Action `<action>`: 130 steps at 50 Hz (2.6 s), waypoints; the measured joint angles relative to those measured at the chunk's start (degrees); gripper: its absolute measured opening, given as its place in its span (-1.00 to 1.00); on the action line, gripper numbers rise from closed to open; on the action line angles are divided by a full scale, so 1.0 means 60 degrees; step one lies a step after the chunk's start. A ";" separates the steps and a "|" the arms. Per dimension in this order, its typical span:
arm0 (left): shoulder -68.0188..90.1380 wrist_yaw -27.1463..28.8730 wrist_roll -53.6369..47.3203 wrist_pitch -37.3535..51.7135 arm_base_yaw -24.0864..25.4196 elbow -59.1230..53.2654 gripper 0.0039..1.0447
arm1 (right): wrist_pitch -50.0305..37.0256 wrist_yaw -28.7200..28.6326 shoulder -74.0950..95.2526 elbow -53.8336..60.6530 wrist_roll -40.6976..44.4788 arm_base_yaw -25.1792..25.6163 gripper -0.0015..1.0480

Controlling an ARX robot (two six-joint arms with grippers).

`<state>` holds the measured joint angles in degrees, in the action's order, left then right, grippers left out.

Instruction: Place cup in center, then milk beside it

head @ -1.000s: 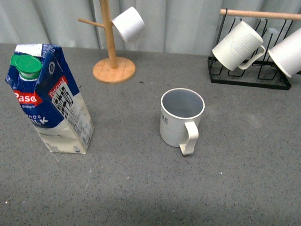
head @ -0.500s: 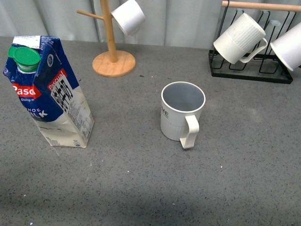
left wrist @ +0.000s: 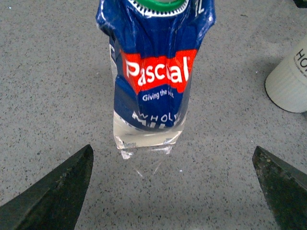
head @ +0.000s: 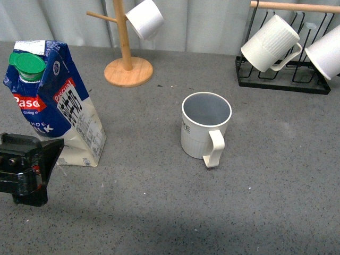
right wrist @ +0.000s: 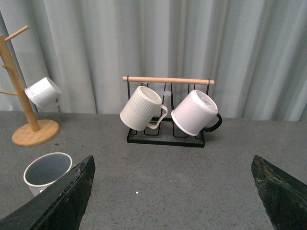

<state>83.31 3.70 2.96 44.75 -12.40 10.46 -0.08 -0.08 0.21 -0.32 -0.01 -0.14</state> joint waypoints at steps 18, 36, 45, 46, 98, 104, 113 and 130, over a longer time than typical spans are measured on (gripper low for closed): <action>0.0958 -0.0051 0.0025 0.0171 0.0273 0.0725 0.88 | 0.0000 0.0000 0.0000 0.0000 0.0000 0.0000 0.82; 0.1585 -0.0047 0.0288 0.0386 0.0678 0.1479 0.88 | 0.0000 0.0000 0.0000 0.0000 0.0000 0.0000 0.82; 0.1574 -0.0098 0.0707 0.0128 0.0685 0.1687 0.63 | 0.0000 0.0000 0.0000 0.0000 0.0000 0.0000 0.82; 0.1574 -0.0102 0.0747 0.0117 0.0681 0.1687 0.56 | 0.0000 0.0000 0.0000 0.0000 0.0000 0.0000 0.82; 0.2750 0.2390 0.2408 0.1035 -0.3260 0.3275 -0.92 | 0.0000 0.0000 0.0000 0.0000 0.0004 0.0000 0.82; 0.3064 0.2477 0.2612 0.1089 -0.3486 0.3585 -0.92 | 0.0000 0.0000 0.0000 0.0000 0.0000 0.0000 0.82; 0.3534 0.2863 0.2634 0.1450 -0.3661 0.3759 -0.92 | 0.0000 0.0000 0.0000 0.0000 0.0000 0.0000 0.82; 0.4022 0.2852 0.2528 0.1923 -0.3617 0.3763 -0.92 | 0.0000 0.0000 0.0000 0.0000 0.0004 0.0000 0.82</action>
<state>107.44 20.82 18.13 56.29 -34.11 33.04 -0.08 -0.08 0.21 -0.32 0.01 -0.14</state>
